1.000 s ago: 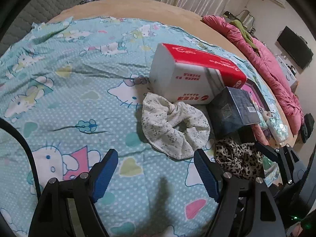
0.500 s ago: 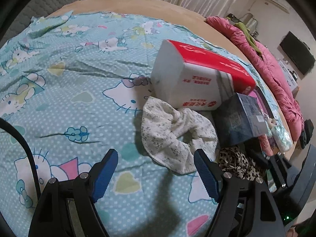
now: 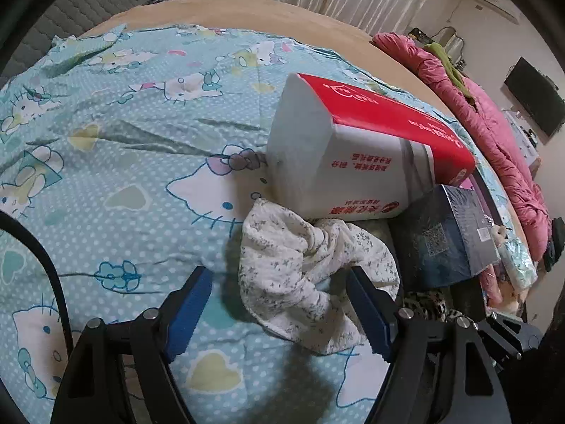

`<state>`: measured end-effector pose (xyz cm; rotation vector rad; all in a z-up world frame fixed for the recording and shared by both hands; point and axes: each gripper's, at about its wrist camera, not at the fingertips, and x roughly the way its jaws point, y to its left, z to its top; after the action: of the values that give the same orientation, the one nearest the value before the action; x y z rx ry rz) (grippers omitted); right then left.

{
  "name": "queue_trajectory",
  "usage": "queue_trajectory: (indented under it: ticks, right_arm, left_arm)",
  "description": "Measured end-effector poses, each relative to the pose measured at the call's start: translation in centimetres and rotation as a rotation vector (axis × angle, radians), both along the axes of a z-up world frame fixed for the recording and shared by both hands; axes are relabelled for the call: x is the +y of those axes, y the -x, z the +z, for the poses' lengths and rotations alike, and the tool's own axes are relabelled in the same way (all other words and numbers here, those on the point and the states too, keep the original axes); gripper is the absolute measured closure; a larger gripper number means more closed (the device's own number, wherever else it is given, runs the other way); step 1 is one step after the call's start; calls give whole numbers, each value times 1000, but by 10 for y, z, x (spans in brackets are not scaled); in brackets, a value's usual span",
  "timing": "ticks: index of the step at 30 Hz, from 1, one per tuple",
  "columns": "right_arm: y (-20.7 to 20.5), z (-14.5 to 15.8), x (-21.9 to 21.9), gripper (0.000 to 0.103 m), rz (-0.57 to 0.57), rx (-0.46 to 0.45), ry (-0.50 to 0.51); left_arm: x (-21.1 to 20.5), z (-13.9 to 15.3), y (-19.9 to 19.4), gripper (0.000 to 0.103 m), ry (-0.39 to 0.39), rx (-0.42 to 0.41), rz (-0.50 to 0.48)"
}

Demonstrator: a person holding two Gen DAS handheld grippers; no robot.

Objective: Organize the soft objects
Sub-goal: 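Grasp the white floral scrunchie with the left tool while the right tool grasps the leopard scrunchie, then lift and carry both scrunchies over the pink tray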

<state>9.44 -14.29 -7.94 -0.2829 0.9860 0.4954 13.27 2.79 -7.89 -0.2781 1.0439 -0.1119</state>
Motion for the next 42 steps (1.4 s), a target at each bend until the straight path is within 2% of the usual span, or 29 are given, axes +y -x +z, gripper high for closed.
queue_trajectory:
  ticks: [4, 7, 9, 12, 15, 20, 27, 42]
  right_arm:
    - [-4, 3, -5, 81, -4, 41, -96]
    - [-6, 6, -8, 81, 1, 45, -122]
    - [-8, 6, -9, 81, 1, 53, -147]
    - [-8, 6, -10, 81, 1, 63, -164]
    - [0, 6, -6, 81, 1, 59, -165]
    - [12, 10, -3, 81, 1, 46, -189]
    - [25, 23, -7, 81, 15, 6, -228]
    - [39, 59, -27, 81, -9, -78, -351]
  left_arm:
    - [-1, -1, -1, 38, 18, -4, 2]
    - [-7, -5, 0, 46, -29, 1, -17]
    - [-10, -4, 1, 65, -58, -5, -29]
    - [-10, -5, 4, 80, -58, -3, -43]
    - [-9, -5, 6, 89, -38, -8, -60]
    - [-7, 1, 14, 91, -14, -26, -65]
    - [-10, 20, 32, 91, -43, -73, -84]
    - [-12, 67, 65, 91, -120, -104, -33]
